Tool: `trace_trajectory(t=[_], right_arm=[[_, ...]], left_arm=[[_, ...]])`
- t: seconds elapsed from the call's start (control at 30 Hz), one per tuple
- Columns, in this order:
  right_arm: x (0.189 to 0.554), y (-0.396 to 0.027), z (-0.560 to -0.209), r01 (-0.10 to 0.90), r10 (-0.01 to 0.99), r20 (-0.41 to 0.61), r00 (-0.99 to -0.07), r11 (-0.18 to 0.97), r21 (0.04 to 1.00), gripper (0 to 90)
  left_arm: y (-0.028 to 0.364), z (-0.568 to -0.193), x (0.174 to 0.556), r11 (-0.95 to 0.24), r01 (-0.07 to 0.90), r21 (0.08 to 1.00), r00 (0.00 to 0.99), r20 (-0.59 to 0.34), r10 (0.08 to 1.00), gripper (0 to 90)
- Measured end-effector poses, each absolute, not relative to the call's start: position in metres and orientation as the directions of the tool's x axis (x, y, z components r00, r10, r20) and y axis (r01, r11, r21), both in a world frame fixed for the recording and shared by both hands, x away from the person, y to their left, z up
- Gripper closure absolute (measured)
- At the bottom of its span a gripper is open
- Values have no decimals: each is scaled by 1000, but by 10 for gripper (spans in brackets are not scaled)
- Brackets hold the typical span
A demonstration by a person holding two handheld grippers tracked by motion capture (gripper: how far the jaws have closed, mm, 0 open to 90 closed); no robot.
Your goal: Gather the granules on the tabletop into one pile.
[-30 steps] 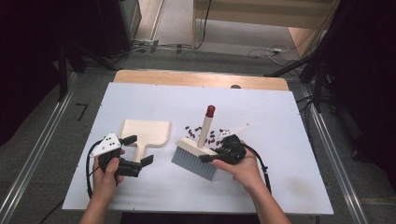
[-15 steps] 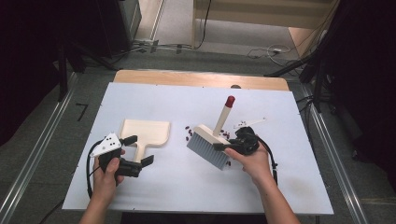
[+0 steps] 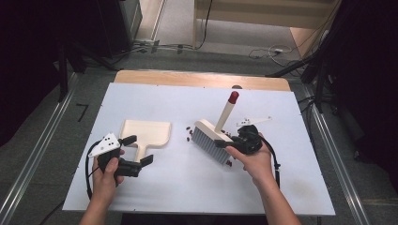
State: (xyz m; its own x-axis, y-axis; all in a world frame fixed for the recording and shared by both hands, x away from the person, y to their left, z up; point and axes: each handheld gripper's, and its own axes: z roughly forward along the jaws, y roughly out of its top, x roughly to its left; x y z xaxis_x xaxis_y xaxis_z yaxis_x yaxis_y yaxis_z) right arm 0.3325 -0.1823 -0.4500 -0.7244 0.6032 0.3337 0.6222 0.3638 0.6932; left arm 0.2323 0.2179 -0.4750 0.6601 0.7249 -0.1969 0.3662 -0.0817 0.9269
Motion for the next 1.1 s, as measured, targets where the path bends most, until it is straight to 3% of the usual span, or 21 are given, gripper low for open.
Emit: trace_trajectory(t=[0.5, 1.1], right_arm=[[339, -124, -470, 655, 648, 360, -671, 291, 697, 653], [354, -179, -476, 696, 751, 353, -558, 191, 692, 652]], left_arm=[[218, -475, 233, -89, 370, 925, 661, -195, 724, 0], [216, -477, 233, -95, 372, 923, 661, -192, 725, 0]])
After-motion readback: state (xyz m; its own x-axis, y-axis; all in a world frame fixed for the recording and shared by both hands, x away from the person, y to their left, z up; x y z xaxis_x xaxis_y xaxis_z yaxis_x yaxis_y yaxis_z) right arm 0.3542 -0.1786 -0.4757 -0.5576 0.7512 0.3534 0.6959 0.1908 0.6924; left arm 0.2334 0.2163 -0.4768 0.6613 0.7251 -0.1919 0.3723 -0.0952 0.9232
